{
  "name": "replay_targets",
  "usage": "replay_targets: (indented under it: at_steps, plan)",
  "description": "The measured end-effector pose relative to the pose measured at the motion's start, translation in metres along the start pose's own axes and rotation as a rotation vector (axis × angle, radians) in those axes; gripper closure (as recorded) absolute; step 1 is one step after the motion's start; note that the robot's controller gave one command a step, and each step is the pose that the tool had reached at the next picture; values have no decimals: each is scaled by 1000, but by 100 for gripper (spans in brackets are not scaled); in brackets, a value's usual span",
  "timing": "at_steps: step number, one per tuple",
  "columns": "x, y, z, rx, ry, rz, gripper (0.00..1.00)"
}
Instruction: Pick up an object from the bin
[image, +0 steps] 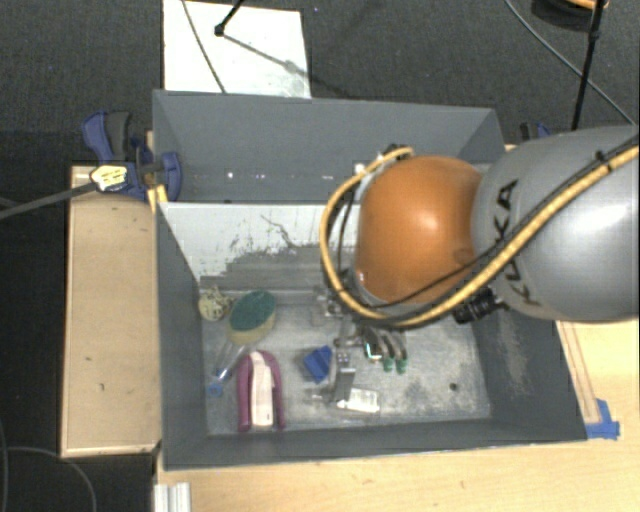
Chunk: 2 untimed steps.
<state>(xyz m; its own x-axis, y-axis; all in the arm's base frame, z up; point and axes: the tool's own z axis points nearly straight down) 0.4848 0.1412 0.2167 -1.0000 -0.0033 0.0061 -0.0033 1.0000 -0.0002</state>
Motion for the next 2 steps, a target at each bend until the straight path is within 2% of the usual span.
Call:
replay_targets:
  at_steps: [1, 2]
  plan:
    - [-24, -38, 61, 2, -3, -42, 0]
    - [-11, -36, 144, -1, -4, 41, 0]
